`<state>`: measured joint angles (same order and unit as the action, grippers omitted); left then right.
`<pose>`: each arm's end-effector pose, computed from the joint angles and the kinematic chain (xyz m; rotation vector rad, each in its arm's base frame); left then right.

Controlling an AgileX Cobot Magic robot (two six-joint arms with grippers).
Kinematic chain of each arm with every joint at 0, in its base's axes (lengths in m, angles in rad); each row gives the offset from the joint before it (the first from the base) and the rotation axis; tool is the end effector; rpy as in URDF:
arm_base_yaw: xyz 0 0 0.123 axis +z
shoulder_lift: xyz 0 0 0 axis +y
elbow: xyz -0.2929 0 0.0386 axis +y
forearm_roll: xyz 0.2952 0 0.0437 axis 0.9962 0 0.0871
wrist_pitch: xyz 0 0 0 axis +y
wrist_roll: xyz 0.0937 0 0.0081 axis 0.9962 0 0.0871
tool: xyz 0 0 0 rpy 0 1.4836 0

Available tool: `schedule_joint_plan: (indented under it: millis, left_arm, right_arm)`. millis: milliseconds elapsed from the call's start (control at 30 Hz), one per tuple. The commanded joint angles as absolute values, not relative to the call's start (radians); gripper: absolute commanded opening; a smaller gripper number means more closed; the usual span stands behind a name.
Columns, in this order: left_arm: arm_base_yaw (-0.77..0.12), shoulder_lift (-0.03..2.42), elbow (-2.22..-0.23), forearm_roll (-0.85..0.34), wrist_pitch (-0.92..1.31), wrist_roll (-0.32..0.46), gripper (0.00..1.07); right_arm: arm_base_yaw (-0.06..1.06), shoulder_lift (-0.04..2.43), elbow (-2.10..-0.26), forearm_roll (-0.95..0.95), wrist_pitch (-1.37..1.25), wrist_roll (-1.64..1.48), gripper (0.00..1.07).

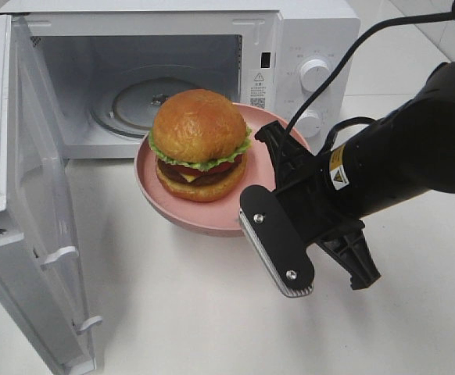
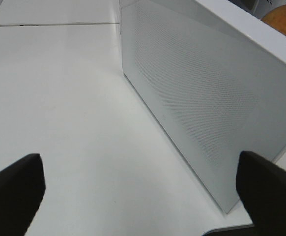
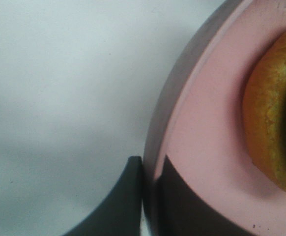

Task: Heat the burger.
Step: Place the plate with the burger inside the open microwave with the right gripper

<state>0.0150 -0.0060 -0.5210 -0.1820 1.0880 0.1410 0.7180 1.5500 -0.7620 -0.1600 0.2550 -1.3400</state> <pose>0.0231 -0.0147 0.3042 0.1423 2.0283 -0.1195 0.2481 0.2117 0.1615 -2.2827 1.1617 -0.3574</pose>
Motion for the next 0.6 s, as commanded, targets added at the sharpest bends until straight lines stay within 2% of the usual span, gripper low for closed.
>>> schedule_joint_plan:
  millis: [33,600]
  left_arm:
    - [0.010,-0.023,-0.519,-0.185,1.074,0.140,0.98]
    - [0.010,-0.023,-0.519,-0.185,1.074,0.140,0.98]
  right_arm:
    - [0.717,1.561,-0.811,-0.203,0.179,-1.276,0.00]
    - [0.724,1.696,-0.952,-0.231,0.174,-1.229,0.00]
